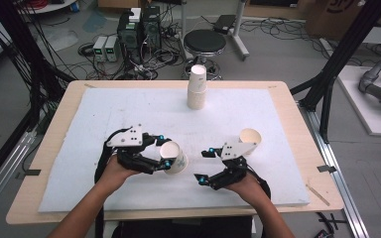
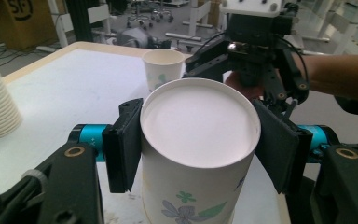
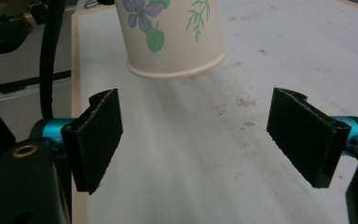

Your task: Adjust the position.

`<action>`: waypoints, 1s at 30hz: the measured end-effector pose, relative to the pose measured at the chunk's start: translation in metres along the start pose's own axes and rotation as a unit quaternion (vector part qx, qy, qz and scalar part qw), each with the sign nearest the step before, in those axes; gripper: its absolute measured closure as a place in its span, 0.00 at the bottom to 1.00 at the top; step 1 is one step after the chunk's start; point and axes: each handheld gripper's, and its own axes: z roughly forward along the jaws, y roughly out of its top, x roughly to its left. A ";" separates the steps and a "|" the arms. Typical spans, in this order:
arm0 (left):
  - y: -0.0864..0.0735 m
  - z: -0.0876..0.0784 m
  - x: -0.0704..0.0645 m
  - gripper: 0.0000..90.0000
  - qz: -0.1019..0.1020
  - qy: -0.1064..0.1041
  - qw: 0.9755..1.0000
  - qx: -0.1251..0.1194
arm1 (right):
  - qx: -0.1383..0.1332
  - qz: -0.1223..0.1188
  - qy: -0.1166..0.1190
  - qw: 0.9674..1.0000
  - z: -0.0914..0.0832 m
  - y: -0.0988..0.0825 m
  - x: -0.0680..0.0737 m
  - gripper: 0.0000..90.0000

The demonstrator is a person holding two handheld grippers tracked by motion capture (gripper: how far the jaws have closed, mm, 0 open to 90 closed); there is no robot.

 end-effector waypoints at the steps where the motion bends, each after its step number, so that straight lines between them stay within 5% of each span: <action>1: 0.000 0.001 -0.001 0.41 -0.001 -0.001 1.000 0.000 | 0.000 -0.002 0.005 1.000 0.001 0.001 0.000 0.21; 12: -0.010 0.009 -0.004 0.41 -0.013 -0.020 1.000 0.002 | -0.008 -0.013 0.032 0.999 0.003 0.005 -0.001 0.21; 30: -0.004 0.022 -0.006 0.41 -0.011 -0.071 0.997 0.000 | 0.000 -0.019 0.080 0.997 0.022 0.012 0.004 0.21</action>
